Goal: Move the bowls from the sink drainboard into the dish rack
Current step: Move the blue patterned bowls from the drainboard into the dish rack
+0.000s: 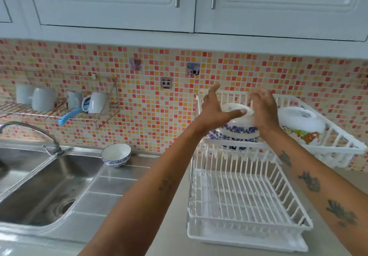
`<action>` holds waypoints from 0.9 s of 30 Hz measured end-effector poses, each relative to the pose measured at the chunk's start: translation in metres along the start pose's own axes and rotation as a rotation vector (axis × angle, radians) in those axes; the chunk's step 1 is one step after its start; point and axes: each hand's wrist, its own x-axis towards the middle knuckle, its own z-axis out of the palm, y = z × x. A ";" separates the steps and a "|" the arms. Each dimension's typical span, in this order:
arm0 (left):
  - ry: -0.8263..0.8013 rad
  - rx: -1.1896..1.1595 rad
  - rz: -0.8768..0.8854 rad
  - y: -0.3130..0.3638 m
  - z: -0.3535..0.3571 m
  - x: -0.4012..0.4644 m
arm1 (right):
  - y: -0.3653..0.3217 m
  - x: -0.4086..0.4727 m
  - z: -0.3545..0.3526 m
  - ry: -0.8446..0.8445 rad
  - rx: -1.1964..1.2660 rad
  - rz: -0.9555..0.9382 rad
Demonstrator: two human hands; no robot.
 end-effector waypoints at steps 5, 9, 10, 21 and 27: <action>0.188 -0.408 -0.132 0.003 -0.068 -0.006 | -0.058 -0.024 0.054 0.077 0.345 -0.073; 0.367 -0.467 -0.232 -0.034 -0.135 -0.012 | -0.090 -0.047 0.120 -0.099 0.437 -0.122; 0.400 -0.469 -0.264 -0.047 -0.152 -0.014 | -0.093 -0.054 0.141 -0.146 0.444 -0.135; 0.547 -0.539 -0.816 -0.257 -0.336 -0.068 | -0.004 -0.094 0.387 -0.371 0.323 0.275; 0.609 -0.527 -1.016 -0.368 -0.386 -0.087 | 0.091 -0.107 0.475 -0.416 0.103 0.740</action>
